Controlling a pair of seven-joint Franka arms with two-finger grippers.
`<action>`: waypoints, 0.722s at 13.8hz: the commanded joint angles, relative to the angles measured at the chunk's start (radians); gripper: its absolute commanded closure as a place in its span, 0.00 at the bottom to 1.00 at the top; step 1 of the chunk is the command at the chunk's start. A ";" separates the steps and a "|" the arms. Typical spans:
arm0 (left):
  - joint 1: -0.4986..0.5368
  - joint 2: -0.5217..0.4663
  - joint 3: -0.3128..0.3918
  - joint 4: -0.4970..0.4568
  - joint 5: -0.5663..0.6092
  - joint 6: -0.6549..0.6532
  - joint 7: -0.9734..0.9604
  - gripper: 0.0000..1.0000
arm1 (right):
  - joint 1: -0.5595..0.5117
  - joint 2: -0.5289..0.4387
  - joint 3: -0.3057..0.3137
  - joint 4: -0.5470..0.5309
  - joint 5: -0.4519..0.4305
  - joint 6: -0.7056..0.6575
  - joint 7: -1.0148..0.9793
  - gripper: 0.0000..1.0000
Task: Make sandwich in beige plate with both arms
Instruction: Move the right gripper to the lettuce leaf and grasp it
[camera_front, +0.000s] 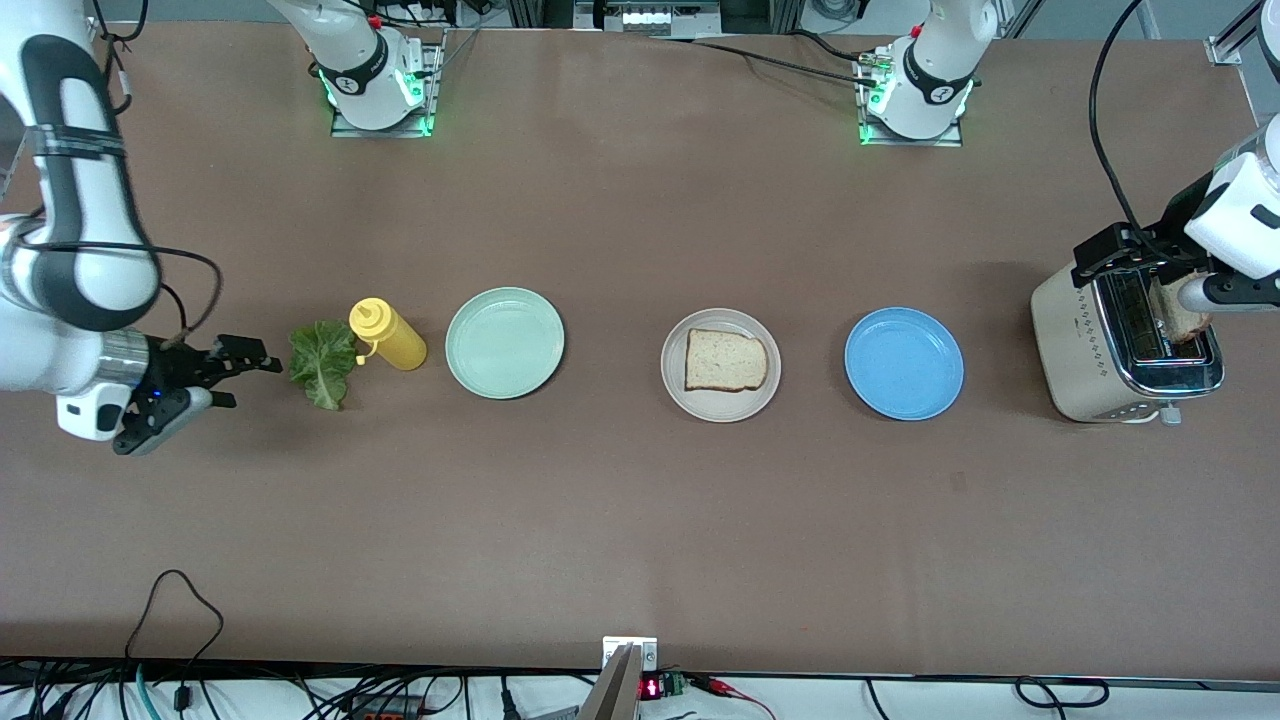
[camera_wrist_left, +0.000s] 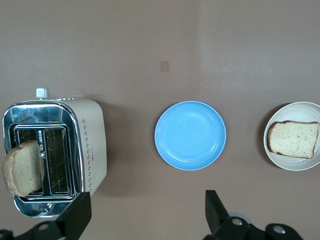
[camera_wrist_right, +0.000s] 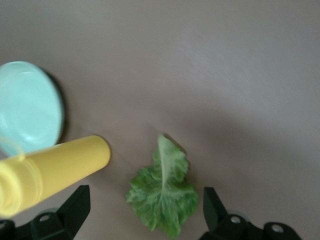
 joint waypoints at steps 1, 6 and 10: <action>0.003 -0.004 -0.002 0.009 -0.003 -0.001 0.015 0.00 | 0.062 0.001 -0.007 -0.027 -0.153 0.033 0.281 0.00; 0.000 0.006 -0.002 0.006 -0.006 -0.007 0.013 0.00 | 0.104 0.098 -0.009 -0.031 -0.290 0.125 0.551 0.00; 0.002 0.017 -0.002 0.006 -0.006 -0.013 -0.004 0.00 | 0.100 0.146 -0.009 -0.049 -0.302 0.200 0.563 0.00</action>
